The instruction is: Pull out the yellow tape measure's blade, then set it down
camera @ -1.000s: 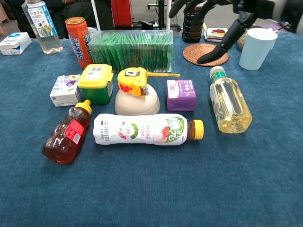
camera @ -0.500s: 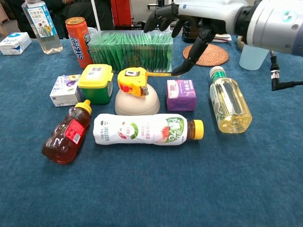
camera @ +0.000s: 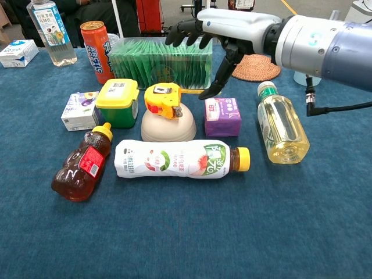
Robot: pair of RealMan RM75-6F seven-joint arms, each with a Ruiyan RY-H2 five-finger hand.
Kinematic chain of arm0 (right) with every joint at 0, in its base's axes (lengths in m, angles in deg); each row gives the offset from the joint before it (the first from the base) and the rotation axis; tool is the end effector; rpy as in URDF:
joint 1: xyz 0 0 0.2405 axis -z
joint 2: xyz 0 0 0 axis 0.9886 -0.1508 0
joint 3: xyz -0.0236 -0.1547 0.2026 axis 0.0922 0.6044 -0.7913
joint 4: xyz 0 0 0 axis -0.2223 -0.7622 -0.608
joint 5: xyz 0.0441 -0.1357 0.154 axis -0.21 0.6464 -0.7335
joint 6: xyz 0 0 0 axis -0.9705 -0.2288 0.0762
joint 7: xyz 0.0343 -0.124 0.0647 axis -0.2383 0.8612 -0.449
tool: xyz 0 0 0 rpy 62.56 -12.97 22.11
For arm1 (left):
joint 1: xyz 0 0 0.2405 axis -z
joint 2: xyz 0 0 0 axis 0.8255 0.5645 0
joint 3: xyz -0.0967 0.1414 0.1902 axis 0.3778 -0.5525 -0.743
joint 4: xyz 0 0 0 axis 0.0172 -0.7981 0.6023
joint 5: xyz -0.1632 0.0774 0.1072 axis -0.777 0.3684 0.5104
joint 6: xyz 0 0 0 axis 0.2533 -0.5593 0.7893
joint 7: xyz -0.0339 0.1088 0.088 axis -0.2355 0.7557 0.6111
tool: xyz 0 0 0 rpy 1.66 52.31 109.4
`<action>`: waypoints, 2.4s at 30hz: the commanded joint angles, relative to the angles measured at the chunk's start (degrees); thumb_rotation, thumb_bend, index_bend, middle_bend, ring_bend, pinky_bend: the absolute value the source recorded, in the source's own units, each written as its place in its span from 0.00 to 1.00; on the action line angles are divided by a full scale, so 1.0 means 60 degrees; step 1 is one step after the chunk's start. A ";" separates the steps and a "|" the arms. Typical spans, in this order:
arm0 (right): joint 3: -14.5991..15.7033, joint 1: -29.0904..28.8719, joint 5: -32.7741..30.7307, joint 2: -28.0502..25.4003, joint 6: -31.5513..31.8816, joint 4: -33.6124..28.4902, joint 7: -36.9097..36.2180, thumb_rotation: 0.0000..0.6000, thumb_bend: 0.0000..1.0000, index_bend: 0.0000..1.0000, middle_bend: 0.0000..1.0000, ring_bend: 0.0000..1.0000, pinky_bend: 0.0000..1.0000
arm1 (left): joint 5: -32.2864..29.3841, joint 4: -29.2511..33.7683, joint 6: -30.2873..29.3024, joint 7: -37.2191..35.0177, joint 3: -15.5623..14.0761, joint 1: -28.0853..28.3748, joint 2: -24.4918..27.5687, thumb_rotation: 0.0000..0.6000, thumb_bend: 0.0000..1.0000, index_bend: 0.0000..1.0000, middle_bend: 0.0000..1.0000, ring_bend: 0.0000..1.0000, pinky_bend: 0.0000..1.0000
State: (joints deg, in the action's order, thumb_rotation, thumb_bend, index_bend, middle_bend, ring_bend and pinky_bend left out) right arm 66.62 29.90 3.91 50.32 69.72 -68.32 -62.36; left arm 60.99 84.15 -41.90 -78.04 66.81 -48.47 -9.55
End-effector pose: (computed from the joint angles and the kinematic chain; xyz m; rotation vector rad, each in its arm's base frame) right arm -0.0482 -0.3648 -0.0052 2.0335 -0.8743 1.2499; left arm -0.2535 0.1845 0.1860 -1.4464 -0.9389 -0.8655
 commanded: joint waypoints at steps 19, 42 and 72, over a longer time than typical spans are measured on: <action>0.0194 -0.0496 0.0399 0.1248 0.0392 0.1633 -0.0415 1.00 0.04 0.12 0.14 0.12 0.13 | -0.0028 -0.0349 -0.0205 -0.0505 -0.0215 -0.0320 0.0057 1.00 0.24 0.35 0.19 0.12 0.22; 0.0196 -0.0874 0.0143 0.1806 0.0247 0.2200 -0.0429 1.00 0.04 0.12 0.14 0.12 0.13 | 0.0019 -0.0737 -0.0283 -0.0972 -0.0338 -0.0516 0.0010 1.00 0.24 0.35 0.19 0.12 0.22; -0.0067 -0.1553 -0.1204 0.1827 -0.0684 0.1917 0.1037 1.00 0.04 0.24 0.23 0.16 0.13 | 0.0046 -0.1496 -0.0443 -0.1801 -0.0427 -0.0799 -0.0121 1.00 0.24 0.35 0.19 0.12 0.22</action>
State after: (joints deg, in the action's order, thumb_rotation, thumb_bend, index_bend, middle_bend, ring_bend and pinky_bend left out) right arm 66.20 20.83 -2.88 61.73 66.10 -56.35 -56.52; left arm 61.28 75.19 -44.56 -88.83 64.24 -53.25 -10.27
